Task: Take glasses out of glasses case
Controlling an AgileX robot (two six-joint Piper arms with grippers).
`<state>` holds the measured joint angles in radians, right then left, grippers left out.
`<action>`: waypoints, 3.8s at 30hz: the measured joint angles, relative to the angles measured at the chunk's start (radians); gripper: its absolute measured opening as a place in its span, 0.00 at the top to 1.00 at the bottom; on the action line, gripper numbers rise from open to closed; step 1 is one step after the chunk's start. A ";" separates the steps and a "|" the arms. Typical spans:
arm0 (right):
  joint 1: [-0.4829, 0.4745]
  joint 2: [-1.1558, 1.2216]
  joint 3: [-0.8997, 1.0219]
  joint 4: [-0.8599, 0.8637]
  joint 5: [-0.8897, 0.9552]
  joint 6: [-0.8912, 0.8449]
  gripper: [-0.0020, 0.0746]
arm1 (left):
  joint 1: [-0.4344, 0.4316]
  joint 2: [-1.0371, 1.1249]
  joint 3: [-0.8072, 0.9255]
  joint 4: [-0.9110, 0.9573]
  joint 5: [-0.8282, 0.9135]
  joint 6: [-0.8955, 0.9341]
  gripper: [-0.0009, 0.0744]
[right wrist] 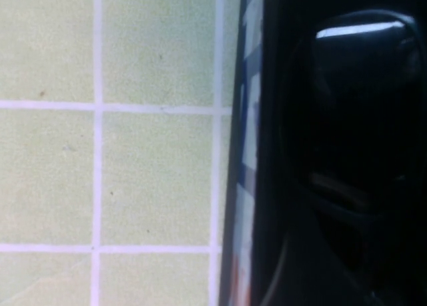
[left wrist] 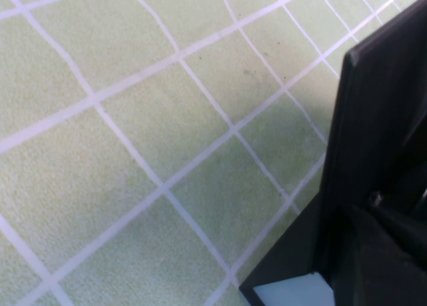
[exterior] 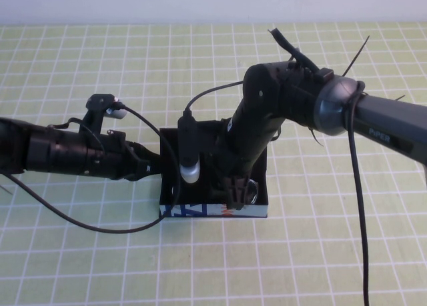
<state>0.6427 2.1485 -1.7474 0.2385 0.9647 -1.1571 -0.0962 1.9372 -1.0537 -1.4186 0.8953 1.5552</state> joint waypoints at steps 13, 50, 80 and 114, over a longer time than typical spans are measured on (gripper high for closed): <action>0.000 0.010 -0.002 -0.011 0.028 0.005 0.82 | 0.000 0.000 0.000 0.004 0.018 0.000 0.99; -0.286 -0.581 0.564 -0.135 -0.099 1.013 0.91 | 0.000 -0.671 0.119 0.138 -0.065 -0.208 0.99; -0.313 -0.534 0.751 0.104 -0.359 1.100 0.61 | 0.000 -0.687 0.155 0.168 -0.033 -0.265 0.99; -0.319 -2.053 1.227 0.041 -0.248 1.065 0.99 | 0.000 -1.820 0.910 0.111 -0.654 -0.341 0.99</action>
<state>0.3236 0.0953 -0.5200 0.2795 0.7169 -0.0916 -0.0962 0.1169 -0.1440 -1.3079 0.2415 1.2146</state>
